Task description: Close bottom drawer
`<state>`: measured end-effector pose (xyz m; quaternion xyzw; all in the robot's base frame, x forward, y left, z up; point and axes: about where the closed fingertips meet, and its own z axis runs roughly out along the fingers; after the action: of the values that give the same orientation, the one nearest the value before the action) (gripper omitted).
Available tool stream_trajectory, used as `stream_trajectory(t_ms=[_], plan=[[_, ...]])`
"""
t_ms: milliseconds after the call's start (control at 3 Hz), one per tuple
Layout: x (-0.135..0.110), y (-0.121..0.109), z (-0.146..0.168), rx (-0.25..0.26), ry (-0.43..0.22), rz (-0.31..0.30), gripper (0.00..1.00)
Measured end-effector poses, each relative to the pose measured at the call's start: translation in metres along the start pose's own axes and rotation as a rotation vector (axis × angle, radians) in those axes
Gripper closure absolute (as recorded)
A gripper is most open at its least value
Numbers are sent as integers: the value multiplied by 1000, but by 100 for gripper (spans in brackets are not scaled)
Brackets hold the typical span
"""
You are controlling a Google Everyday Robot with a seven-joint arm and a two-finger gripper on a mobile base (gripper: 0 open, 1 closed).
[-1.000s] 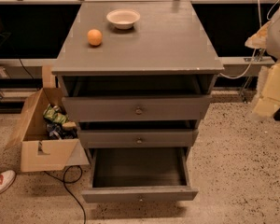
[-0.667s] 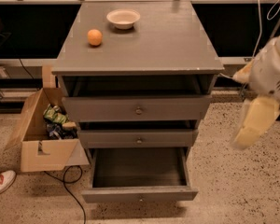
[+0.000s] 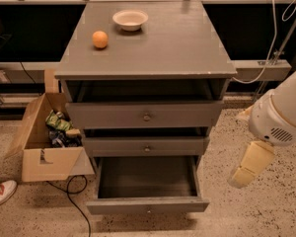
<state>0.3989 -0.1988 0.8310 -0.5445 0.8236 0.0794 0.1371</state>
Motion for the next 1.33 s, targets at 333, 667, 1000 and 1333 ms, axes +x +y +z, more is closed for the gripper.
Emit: stream_trajectory(t_ms=[333, 667, 1000, 1333], plan=[[3, 3, 33, -51, -42, -16, 0], [4, 10, 98, -111, -63, -60, 0], [3, 22, 169, -173, -107, -106, 0], [1, 35, 238, -224, -163, -134, 0]])
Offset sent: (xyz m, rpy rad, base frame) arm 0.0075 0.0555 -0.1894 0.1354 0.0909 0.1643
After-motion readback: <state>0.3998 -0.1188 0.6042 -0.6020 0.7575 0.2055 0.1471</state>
